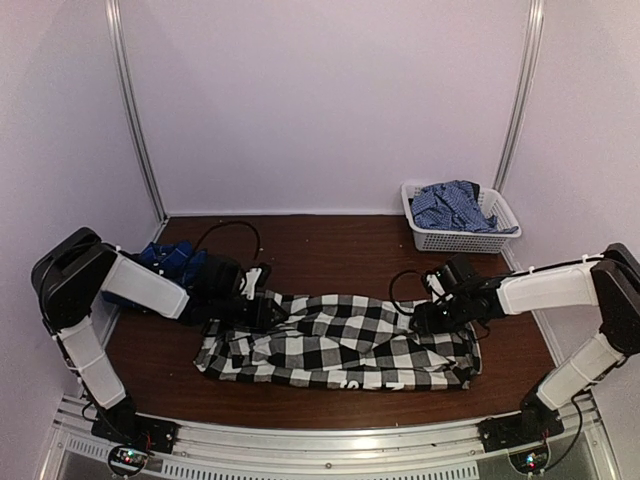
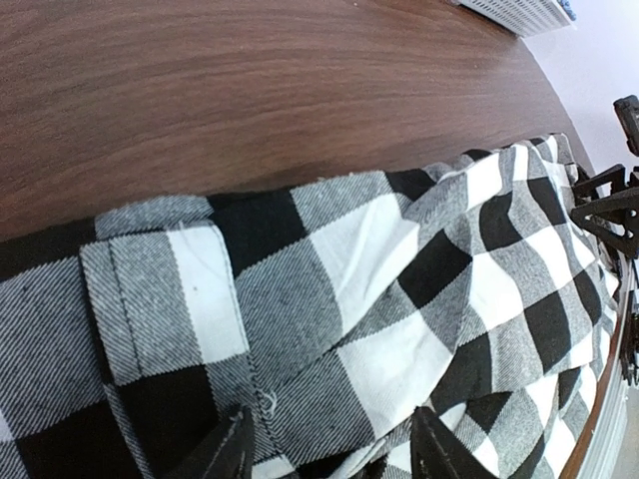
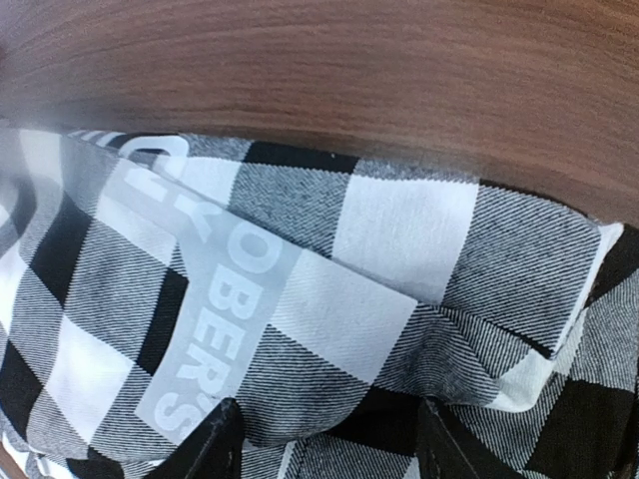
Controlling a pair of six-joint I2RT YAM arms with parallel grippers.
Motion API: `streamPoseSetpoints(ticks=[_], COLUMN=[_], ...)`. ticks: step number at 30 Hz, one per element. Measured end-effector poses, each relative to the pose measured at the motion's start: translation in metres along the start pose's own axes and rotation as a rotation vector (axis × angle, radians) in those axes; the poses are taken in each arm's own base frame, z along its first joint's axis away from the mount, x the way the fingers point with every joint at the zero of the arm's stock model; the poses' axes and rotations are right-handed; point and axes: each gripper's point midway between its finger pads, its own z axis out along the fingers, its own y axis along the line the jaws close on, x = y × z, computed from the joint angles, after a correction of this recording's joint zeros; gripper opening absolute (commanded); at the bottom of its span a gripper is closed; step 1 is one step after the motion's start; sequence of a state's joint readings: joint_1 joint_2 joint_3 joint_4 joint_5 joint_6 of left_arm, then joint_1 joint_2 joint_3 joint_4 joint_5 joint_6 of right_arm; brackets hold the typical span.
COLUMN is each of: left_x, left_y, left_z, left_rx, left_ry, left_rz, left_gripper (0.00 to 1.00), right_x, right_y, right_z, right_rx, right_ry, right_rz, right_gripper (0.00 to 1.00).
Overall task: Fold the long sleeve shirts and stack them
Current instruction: Rotate the rectangle-folded shirt at the center of the board.
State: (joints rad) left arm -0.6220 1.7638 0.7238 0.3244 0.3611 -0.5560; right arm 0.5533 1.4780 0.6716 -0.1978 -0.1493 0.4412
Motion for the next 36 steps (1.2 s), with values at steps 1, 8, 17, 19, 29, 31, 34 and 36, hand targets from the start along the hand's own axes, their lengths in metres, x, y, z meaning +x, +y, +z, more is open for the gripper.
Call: streamPoseSetpoints(ticks=[1, 8, 17, 19, 29, 31, 34, 36], left_x=[0.001, 0.012, 0.029, 0.033, 0.076, 0.083, 0.080, 0.072], left_y=[0.001, 0.009, 0.020, 0.018, -0.052, -0.064, -0.073, -0.080], left_z=[-0.002, -0.014, -0.034, -0.036, -0.021, -0.020, -0.026, -0.033], left_rx=[-0.004, -0.053, -0.122, -0.137, -0.042, -0.019, -0.001, 0.013], left_ry=[-0.001, -0.006, -0.025, -0.034, 0.042, 0.059, 0.052, 0.027], left_rz=[-0.004, -0.017, -0.032, -0.026, 0.163, 0.202, 0.243, 0.270], left_gripper=[0.55, 0.55, 0.55, 0.55, 0.56, 0.56, 0.57, 0.59], right_x=[0.003, -0.023, -0.120, -0.148, -0.232, -0.230, -0.224, -0.221], right_y=[-0.001, 0.005, 0.041, 0.054, 0.104, 0.103, 0.099, 0.095], right_z=[0.003, 0.025, 0.087, 0.106, 0.159, 0.156, 0.144, 0.129], right_rx=[0.006, 0.026, 0.021, 0.007, -0.104, -0.096, -0.073, -0.056], right_ry=[0.012, 0.005, -0.054, -0.074, -0.163, -0.152, -0.132, -0.130], right_rz=[0.000, -0.022, -0.121, -0.153, -0.296, -0.312, -0.343, -0.351], right_gripper=[0.60, 0.60, 0.61, 0.61, 0.75, 0.83, 0.89, 0.89])
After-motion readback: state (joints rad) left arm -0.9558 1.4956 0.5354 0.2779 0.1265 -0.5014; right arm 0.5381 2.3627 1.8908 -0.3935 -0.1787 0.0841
